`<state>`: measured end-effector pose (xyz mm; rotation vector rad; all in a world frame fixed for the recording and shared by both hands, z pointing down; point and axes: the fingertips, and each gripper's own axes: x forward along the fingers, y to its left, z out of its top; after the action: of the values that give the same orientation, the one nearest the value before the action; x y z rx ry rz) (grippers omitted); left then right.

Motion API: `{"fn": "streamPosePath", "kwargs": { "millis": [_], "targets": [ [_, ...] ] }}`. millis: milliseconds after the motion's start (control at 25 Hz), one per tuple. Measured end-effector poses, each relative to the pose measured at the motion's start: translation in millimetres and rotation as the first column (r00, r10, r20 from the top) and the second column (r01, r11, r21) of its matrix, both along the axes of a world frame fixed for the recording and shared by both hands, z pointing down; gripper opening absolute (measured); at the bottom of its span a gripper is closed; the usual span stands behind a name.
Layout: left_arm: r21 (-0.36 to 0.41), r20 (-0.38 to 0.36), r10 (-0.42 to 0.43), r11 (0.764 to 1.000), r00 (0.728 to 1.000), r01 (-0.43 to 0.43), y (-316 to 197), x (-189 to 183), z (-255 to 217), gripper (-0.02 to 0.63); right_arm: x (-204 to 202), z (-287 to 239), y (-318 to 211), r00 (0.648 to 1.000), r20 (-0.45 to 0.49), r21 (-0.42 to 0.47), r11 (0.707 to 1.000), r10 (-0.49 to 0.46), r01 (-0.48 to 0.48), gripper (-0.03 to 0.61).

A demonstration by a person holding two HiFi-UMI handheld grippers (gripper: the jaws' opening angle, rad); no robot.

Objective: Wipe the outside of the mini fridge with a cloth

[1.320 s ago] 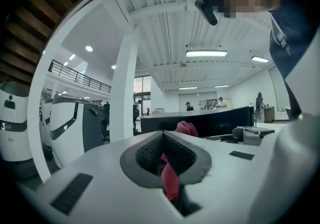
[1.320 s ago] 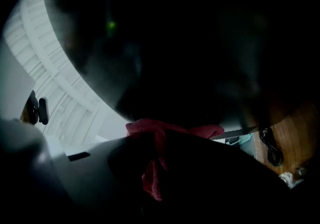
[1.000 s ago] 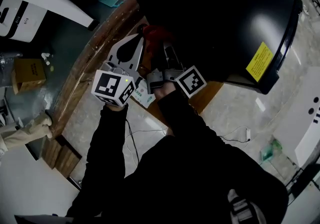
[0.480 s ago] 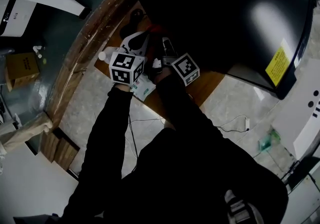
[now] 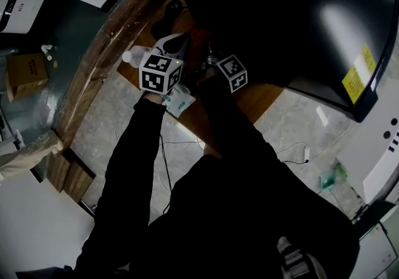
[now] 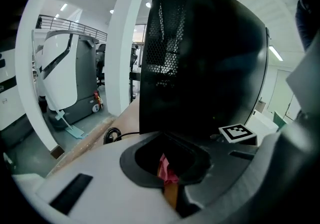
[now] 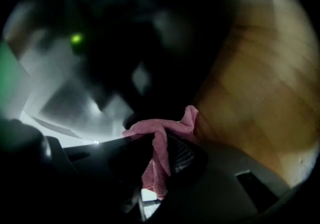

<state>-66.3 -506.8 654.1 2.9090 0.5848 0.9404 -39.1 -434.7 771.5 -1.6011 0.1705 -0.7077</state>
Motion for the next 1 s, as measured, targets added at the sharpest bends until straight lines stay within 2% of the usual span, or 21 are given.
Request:
{"fn": "streamPosePath", "kwargs": {
  "millis": [120,240,320,400,520,560,640,800,920,1000],
  "targets": [
    [-0.004,-0.024,-0.008,1.0,1.0,0.008,0,-11,-13,0.006,-2,-2,-1,1.0,-0.003,-0.014,1.0,-0.028,0.027,0.061],
    [-0.026,-0.086,-0.021,0.999,0.996,0.019,-1,-24,-43,0.006,-13,-39,-6,0.98,-0.121,-0.074,0.986,-0.157,0.149,0.061],
    [-0.028,-0.129,-0.015,1.0,0.991,0.012,3,-45,-67,0.006,-34,-78,-6,0.938,-0.219,-0.124,0.961,-0.269,0.247,0.061],
    [-0.028,-0.17,-0.006,1.0,0.985,0.001,8,-70,-93,0.006,-62,-116,3,0.892,-0.278,-0.16,0.933,-0.357,0.323,0.061],
    [-0.051,-0.229,-0.003,0.999,0.973,-0.009,20,-108,-133,0.006,-95,-172,32,0.84,-0.339,-0.215,0.904,-0.424,0.37,0.062],
    [-0.06,-0.248,0.002,0.998,0.969,-0.017,26,-121,-146,0.006,-103,-192,42,0.813,-0.369,-0.251,0.89,-0.451,0.38,0.061],
    [-0.085,-0.28,0.011,0.996,0.96,-0.037,44,-142,-170,0.006,-116,-234,63,0.728,-0.442,-0.358,0.848,-0.523,0.392,0.062],
    [-0.128,-0.357,-0.014,0.991,0.934,-0.034,78,-188,-218,0.006,-152,-312,98,0.503,-0.544,-0.582,0.733,-0.672,0.351,0.063],
    [-0.105,-0.402,-0.03,0.994,0.915,-0.014,106,-221,-242,0.006,-178,-351,121,0.35,-0.57,-0.677,0.666,-0.744,0.314,0.061],
    [-0.118,-0.415,-0.057,0.993,0.908,0.009,130,-233,-252,0.006,-195,-370,137,0.219,-0.579,-0.734,0.619,-0.785,0.279,0.061]
  ]
}}
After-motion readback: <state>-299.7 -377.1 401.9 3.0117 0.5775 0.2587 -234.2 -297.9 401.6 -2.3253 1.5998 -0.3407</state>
